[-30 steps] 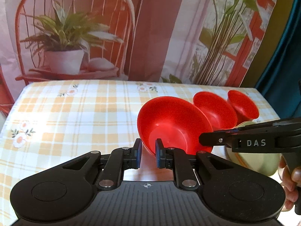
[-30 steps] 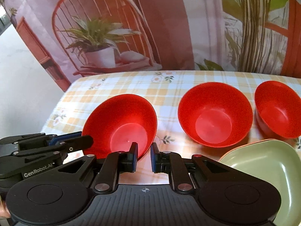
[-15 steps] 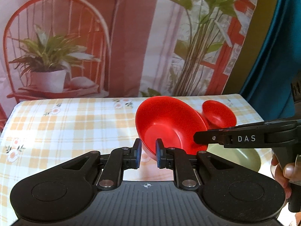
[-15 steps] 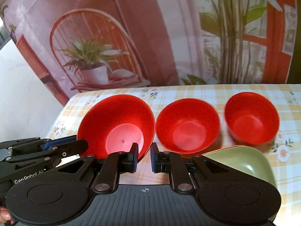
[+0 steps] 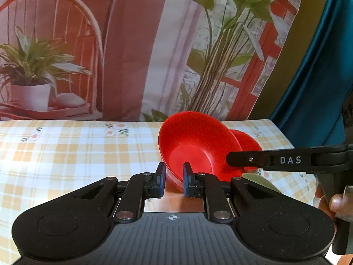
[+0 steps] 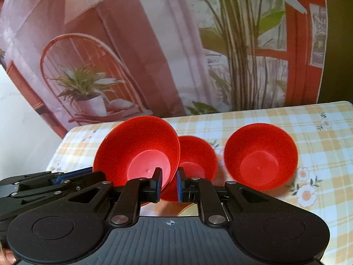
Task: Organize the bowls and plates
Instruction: 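Lift the red bowl with both grippers and lower it into the next red bowl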
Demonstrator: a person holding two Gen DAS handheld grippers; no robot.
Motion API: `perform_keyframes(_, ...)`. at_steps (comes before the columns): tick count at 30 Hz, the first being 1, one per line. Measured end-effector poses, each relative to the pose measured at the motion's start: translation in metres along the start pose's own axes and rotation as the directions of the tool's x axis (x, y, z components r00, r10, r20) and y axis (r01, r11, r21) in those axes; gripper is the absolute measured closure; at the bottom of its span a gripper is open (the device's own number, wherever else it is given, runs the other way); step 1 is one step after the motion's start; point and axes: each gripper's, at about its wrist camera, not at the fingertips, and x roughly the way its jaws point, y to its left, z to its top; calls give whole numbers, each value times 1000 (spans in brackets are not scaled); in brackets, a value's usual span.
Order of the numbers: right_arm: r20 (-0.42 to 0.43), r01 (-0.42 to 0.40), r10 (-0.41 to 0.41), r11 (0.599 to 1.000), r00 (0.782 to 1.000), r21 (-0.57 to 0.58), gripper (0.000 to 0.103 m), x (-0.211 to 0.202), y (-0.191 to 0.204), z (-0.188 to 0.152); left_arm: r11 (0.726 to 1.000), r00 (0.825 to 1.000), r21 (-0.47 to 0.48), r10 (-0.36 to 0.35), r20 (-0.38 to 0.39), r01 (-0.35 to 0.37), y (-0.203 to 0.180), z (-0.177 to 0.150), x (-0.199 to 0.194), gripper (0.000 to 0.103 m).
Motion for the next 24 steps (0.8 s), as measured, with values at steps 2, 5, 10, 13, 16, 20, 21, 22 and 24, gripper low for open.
perform_keyframes(2, -6, 9, -9, 1000, 1000, 5, 90, 5, -5, 0, 1000, 1000, -8, -7, -3, 7, 0, 1, 7, 86)
perform_keyframes(5, -12, 25, -25, 1000, 1000, 4, 90, 15, -11, 0, 1000, 1000, -13, -11, -15, 11, 0, 0, 19, 86)
perform_keyframes(10, -20, 46, -46, 999, 999, 18, 90, 28, -24, -1, 1000, 999, -20, -23, -30, 23, -1, 0, 38, 86)
perform_keyframes(13, -26, 53, -52, 998, 998, 25, 90, 33, -30, -2, 1000, 999, -15, -26, -41, 26, -2, 0, 46, 86)
perform_keyframes(16, -28, 52, -51, 998, 998, 24, 90, 35, -34, -2, 1000, 998, -13, -27, -49, 27, -2, -1, 53, 86)
perform_keyframes(20, -32, 47, -46, 999, 998, 27, 90, 40, -36, -3, 1000, 998, -10, -19, -55, 18, -2, -3, 57, 86)
perform_keyframes(21, -33, 46, -45, 999, 998, 25, 90, 41, -35, -4, 1000, 998, -9, -15, -58, 14, -1, -3, 58, 86)
perform_keyframes(22, -35, 46, -45, 999, 998, 24, 90, 42, -35, -4, 1000, 998, -11, -12, -61, 11, -1, -4, 60, 86)
perform_keyframes(24, -37, 46, -45, 999, 998, 23, 90, 44, -34, -5, 1000, 998, -13, -7, -66, 7, 1, -5, 61, 86)
